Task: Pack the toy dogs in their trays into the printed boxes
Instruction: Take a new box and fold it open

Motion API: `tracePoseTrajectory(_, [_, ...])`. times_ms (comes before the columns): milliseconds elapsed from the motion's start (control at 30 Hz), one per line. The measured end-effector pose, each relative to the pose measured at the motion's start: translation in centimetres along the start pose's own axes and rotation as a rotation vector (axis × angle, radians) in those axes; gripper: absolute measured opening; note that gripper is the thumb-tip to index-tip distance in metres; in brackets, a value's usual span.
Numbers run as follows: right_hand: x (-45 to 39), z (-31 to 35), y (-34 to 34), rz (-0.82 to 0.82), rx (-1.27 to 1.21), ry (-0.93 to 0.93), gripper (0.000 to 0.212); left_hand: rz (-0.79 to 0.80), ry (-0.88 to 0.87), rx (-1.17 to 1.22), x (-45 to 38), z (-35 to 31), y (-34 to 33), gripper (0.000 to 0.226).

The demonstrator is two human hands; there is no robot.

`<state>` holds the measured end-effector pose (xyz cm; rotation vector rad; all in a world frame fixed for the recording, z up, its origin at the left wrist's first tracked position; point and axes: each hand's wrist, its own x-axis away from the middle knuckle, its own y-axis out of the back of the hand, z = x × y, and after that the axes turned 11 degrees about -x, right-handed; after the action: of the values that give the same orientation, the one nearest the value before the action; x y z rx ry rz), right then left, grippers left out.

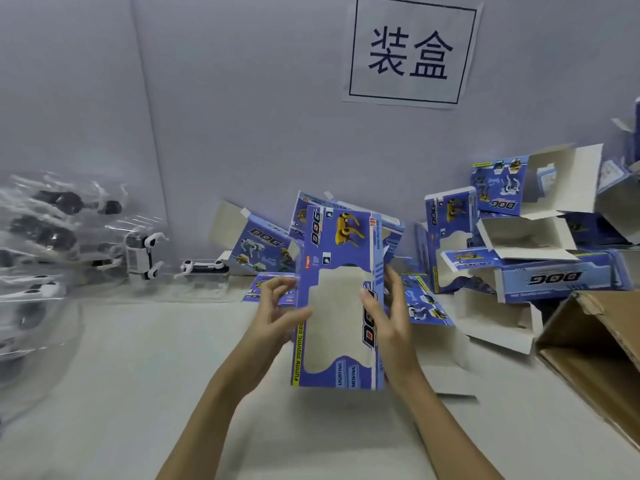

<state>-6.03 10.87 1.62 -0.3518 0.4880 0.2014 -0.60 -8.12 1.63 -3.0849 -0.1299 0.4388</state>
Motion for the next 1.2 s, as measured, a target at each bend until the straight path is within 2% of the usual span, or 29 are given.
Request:
tracePoseTrajectory(100, [0.5, 0.2, -0.3, 0.032, -0.004, -0.006, 0.068, -0.205, -0.119, -0.184, 0.3, -0.5, -1.0, 0.064])
tracePoseTrajectory(133, [0.7, 0.3, -0.6, 0.04, -0.01, -0.008, 0.07, -0.217, -0.146, -0.211, 0.3, -0.4, -1.2, 0.069])
tracePoseTrajectory(267, [1.1, -0.1, -0.8, 0.086, 0.076, 0.023, 0.069, -0.134, -0.137, -0.224, 0.4, -0.3, -1.0, 0.083])
tracePoseTrajectory(367, [1.2, -0.4, -0.5, 0.145, 0.094, -0.002, 0.066, -0.108, -0.147, -0.279, 0.7, -0.5, -1.1, 0.072])
tracePoseTrajectory(567, [0.9, -0.2, -0.7, 0.18, 0.098, -0.087, 0.054, -0.1, -0.126, -0.186, 1.0, -0.7, -2.2, 0.044])
tracePoseTrajectory(633, [0.9, -0.1, -0.5, 0.182, 0.104, -0.127, 0.053, -0.09, -0.11, -0.15, 1.3, -1.0, -2.4, 0.042])
tracePoseTrajectory(767, [1.1, 0.3, -0.5, 0.181, 0.068, -0.1, 0.071, -0.074, -0.133, -0.16, 2.0, -1.4, -2.5, 0.047])
tracePoseTrajectory(867, [1.1, 1.1, -0.8, 0.197, 0.082, 0.016, 0.069, -0.175, -0.164, -0.233, 1.4, -1.4, -2.3, 0.045])
tracePoseTrajectory(900, [1.0, 1.3, -0.6, 0.214, 0.081, 0.002, 0.07, -0.219, -0.15, -0.247, 0.7, -1.5, -1.9, 0.042])
tracePoseTrajectory(933, [1.0, 1.5, -0.3, 0.236, 0.075, -0.031, 0.071, -0.207, -0.174, -0.161, 0.9, -1.3, -0.6, 0.033])
tracePoseTrajectory(1000, [1.0, 1.8, 0.4, 0.283, 0.048, -0.121, 0.081, -0.241, -0.097, -0.022, 1.1, -0.9, 0.2, 0.016])
tracePoseTrajectory(1067, [0.9, 2.2, 1.0, 0.319, 0.063, -0.183, 0.093, -0.15, -0.154, -0.147, 0.8, -1.4, 0.0, 0.024])
tracePoseTrajectory(1133, [0.8, 2.4, 1.0, 0.34, 0.107, -0.173, 0.086, -0.116, -0.117, -0.156, 1.2, -2.0, -1.0, 0.035])
tracePoseTrajectory(1200, [0.9, 2.1, 0.2, 0.272, 0.101, -0.137, 0.078, -0.228, -0.161, -0.134, 1.2, -1.4, -0.5, 0.038])
